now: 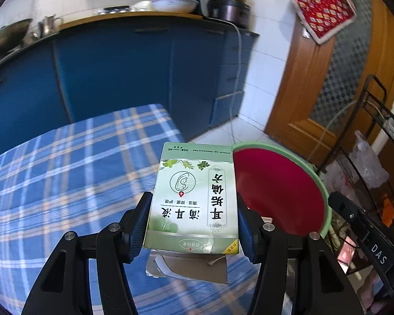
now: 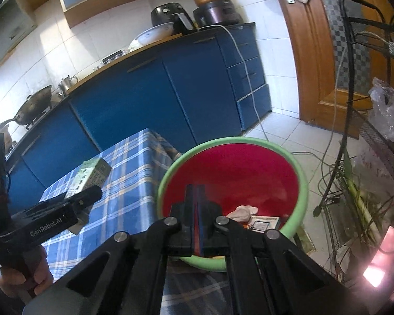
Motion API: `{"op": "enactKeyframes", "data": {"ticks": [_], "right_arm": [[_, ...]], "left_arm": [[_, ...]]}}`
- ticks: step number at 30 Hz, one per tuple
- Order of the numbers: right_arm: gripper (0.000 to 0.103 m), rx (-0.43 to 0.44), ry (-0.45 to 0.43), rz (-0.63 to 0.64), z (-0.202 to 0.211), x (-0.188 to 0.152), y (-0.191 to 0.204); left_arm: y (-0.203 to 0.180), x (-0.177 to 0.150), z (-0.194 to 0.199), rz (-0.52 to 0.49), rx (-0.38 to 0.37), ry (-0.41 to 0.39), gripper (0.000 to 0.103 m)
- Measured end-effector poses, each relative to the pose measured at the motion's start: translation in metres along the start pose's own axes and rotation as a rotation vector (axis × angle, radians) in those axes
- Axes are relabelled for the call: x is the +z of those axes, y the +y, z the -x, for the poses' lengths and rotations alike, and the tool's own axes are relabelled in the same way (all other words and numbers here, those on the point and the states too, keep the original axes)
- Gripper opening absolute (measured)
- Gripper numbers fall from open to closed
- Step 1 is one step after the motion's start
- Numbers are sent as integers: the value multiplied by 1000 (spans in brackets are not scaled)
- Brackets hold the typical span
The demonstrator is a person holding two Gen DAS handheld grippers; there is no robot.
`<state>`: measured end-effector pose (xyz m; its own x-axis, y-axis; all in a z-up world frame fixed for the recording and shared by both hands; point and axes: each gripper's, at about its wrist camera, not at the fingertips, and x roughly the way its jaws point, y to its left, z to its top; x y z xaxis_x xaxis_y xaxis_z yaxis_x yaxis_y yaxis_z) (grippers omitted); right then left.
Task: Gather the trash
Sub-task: 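Carry the green box and yellow sponge with both tools over the red bucket, then open both tools to drop the box and sponge into the bucket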
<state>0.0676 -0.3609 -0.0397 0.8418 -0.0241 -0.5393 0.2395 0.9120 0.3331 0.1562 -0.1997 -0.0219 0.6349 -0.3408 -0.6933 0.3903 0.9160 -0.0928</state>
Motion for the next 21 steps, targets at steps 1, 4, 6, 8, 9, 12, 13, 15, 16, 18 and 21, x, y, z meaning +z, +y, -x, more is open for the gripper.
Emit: {"op": "enactKeyframes", "data": {"ticks": [1, 4, 6, 8, 9, 12, 13, 15, 16, 18, 21], "right_arm": [[4, -2, 0, -3, 0, -1, -2], [5, -5, 6, -20, -1, -2, -12], [5, -10, 13, -35, -3, -4, -19], [6, -14, 17, -50, -3, -5, -25], [6, -15, 18, -55, -3, -6, -27], [6, -18, 23, -74, -3, -8, -36], [6, -18, 24, -78, -4, -8, -38], [6, -16, 32, -88, -5, -9, -43], [6, -18, 34, -94, -5, -9, -45], [9, -20, 38, -107, -6, -10, -50], [15, -17, 43, -124, -8, -11, -55]], "left_arm": [[-3, 0, -3, -7, -6, 4, 61], [-18, -1, -9, -37, -36, 14, 61], [-29, -1, -15, -60, -59, 24, 61], [-37, -1, -21, -79, -74, 33, 61], [-41, -1, -25, -90, -82, 39, 61], [-53, -1, -34, -118, -100, 52, 61], [-56, -1, -36, -123, -104, 58, 61], [-60, 0, -42, -128, -110, 75, 62], [-62, 0, -44, -129, -114, 82, 64], [-64, 0, -46, -127, -115, 84, 69], [-64, 0, -47, -127, -102, 80, 71]]}}
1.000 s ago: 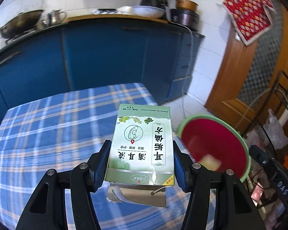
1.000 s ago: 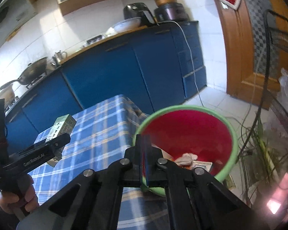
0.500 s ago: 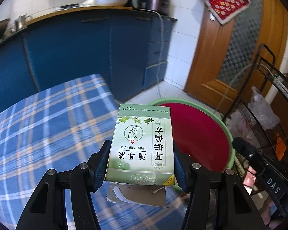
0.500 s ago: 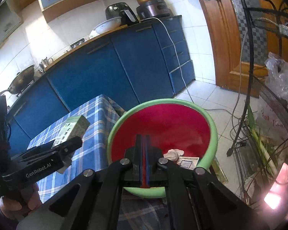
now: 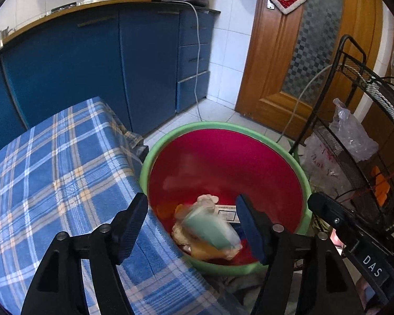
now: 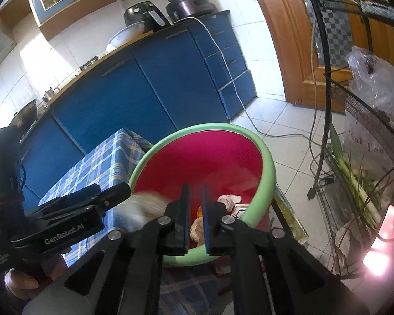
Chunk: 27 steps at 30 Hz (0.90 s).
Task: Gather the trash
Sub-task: 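Open both tools to drop the box and sponge into the bucket, then withdraw both tools from the bucket back over the table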
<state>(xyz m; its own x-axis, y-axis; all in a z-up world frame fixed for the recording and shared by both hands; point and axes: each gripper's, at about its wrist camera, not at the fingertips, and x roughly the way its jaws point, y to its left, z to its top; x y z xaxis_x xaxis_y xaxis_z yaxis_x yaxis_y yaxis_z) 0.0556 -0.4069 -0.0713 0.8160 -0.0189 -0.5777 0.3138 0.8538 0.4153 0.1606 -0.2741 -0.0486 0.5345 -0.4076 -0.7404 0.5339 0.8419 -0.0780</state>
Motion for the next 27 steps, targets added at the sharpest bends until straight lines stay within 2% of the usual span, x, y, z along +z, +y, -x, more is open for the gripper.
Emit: {"op": "enactKeyframes", "data": {"ticks": [9, 19, 27], "right_arm": [[26, 15, -1, 32, 7, -1, 11], [36, 37, -33, 97, 37, -8, 45], [55, 42, -65, 138, 66, -18, 71]], "left_arm": [[6, -5, 12, 17, 21, -6, 71], [29, -22, 57, 66, 72, -57, 71], [51, -41, 101, 126, 136, -97, 71]]}}
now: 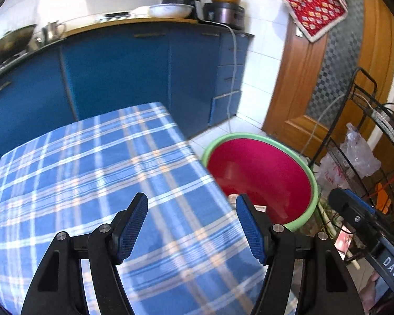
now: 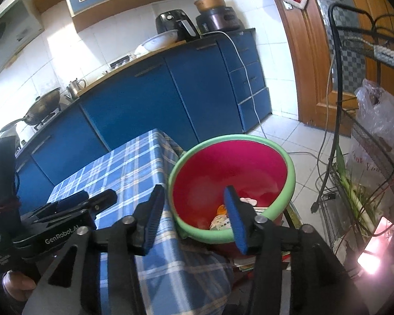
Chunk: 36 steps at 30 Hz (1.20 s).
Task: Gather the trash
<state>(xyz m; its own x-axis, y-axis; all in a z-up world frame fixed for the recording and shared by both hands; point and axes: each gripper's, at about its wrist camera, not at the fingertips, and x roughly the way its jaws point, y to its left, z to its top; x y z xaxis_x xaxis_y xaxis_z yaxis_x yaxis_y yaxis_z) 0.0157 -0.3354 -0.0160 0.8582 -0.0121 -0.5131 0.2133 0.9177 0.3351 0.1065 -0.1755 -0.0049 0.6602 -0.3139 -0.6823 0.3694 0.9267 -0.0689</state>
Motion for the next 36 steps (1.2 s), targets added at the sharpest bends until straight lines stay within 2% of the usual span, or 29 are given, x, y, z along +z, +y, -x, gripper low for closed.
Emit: {"op": "enactKeyframes", "data": {"ticks": [10, 12, 18, 26, 36], "right_arm": [[74, 6, -38, 71, 32, -7, 36], [82, -1, -44, 90, 38, -10, 44], [89, -12, -50, 130, 48, -15, 61], [90, 5, -34, 166, 54, -24, 78], [90, 11, -5, 191, 51, -32, 89]], "left_arm": [[34, -18, 48, 73, 64, -30, 75], [40, -22, 57, 89, 78, -36, 75], [56, -31, 80, 123, 111, -62, 75], [71, -43, 102, 151, 145, -80, 76], [83, -51, 108, 179, 158, -82, 76]]}}
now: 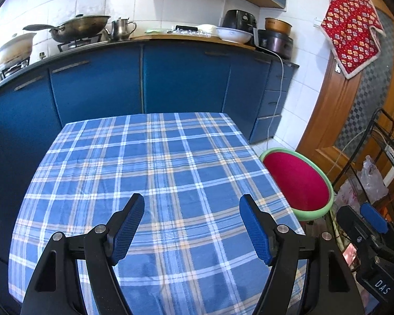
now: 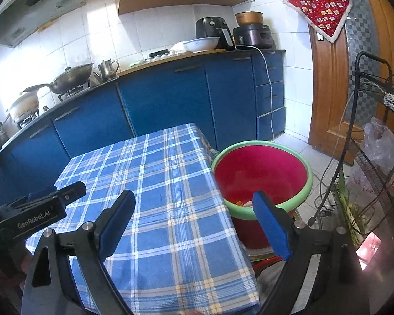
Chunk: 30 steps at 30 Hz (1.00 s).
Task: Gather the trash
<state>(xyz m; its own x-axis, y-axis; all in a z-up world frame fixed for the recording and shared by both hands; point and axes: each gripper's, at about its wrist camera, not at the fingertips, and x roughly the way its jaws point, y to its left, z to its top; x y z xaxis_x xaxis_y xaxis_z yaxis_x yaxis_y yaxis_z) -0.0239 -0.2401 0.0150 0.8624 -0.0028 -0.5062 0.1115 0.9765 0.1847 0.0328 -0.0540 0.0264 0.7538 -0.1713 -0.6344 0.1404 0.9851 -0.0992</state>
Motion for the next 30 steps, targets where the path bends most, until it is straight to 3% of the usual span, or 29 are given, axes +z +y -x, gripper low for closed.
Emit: {"op": "enactKeyframes", "data": {"ticks": [30], "right_arm": [[90, -3, 16, -3, -4, -2, -2]], "left_arm": [[2, -4, -4, 6, 9, 12, 76]]}}
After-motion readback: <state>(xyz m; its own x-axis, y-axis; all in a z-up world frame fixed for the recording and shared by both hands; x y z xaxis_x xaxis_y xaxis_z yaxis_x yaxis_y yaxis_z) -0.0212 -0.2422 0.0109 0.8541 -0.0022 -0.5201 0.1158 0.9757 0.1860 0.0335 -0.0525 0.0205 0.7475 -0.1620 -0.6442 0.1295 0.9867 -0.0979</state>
